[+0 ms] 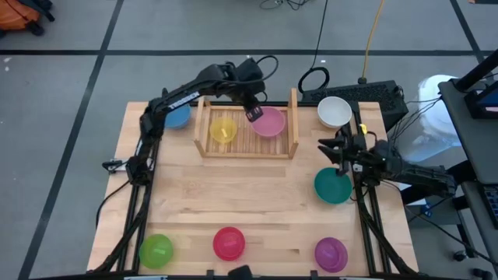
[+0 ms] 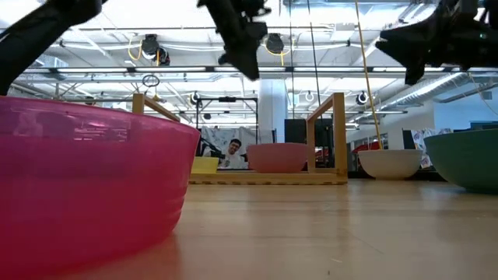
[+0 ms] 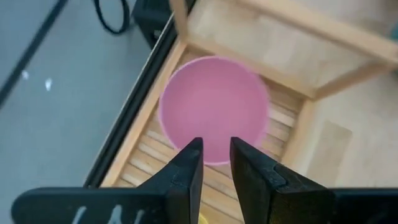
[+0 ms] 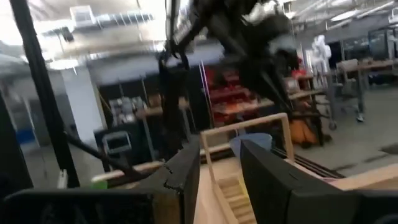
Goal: Place and stack bowls onto a shelf
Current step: Stack the green bowl onto the pink bowl
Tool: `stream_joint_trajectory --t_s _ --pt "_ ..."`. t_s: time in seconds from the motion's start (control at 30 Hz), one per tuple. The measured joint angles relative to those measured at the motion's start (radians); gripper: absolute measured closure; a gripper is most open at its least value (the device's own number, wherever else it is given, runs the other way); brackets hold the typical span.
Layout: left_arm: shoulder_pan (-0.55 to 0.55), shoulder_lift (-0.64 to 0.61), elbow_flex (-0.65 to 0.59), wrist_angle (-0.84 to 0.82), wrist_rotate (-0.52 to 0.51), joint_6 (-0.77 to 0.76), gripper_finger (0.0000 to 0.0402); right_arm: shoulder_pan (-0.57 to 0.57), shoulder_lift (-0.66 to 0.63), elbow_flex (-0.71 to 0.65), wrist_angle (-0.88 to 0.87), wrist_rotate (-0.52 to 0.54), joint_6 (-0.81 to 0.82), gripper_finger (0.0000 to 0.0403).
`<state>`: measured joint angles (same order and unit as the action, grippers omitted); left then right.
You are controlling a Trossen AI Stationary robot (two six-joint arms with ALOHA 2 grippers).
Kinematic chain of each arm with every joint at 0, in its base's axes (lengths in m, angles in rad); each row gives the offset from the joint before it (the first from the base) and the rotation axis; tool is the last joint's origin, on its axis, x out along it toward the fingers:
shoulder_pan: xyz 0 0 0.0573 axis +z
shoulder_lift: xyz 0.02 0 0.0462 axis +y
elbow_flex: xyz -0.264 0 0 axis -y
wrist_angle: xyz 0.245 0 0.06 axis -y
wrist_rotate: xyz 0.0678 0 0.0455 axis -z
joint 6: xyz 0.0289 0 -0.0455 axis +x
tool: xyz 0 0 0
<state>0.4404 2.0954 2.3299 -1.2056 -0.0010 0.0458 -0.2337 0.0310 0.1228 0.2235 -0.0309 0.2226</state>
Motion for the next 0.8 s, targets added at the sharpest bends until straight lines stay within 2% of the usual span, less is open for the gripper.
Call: stream_joint_trajectory --t_s 0.1,0.3,0.5,0.63,0.8 --pt "-0.025 -0.053 0.0 0.003 0.0 0.041 0.0316 0.0 -0.004 0.081 -0.154 0.0 -0.023 0.0293" --pt "-0.079 -0.157 0.0 0.002 -0.009 0.031 0.0316 0.0 0.0 0.277 -0.418 -0.006 -0.062 0.0293" --pt "-0.148 -0.261 0.0 -0.011 -0.164 0.068 0.0316 0.0 0.031 0.509 -0.815 0.001 -0.115 0.0293" --pt "-0.18 -0.321 0.0 -0.043 -0.196 0.055 0.0316 0.0 0.093 0.654 -1.032 -0.004 -0.109 0.0293" --pt "-0.206 -0.381 0.0 -0.105 -0.231 0.007 0.0316 0.0 0.236 0.843 -1.308 -0.052 -0.092 0.0293"
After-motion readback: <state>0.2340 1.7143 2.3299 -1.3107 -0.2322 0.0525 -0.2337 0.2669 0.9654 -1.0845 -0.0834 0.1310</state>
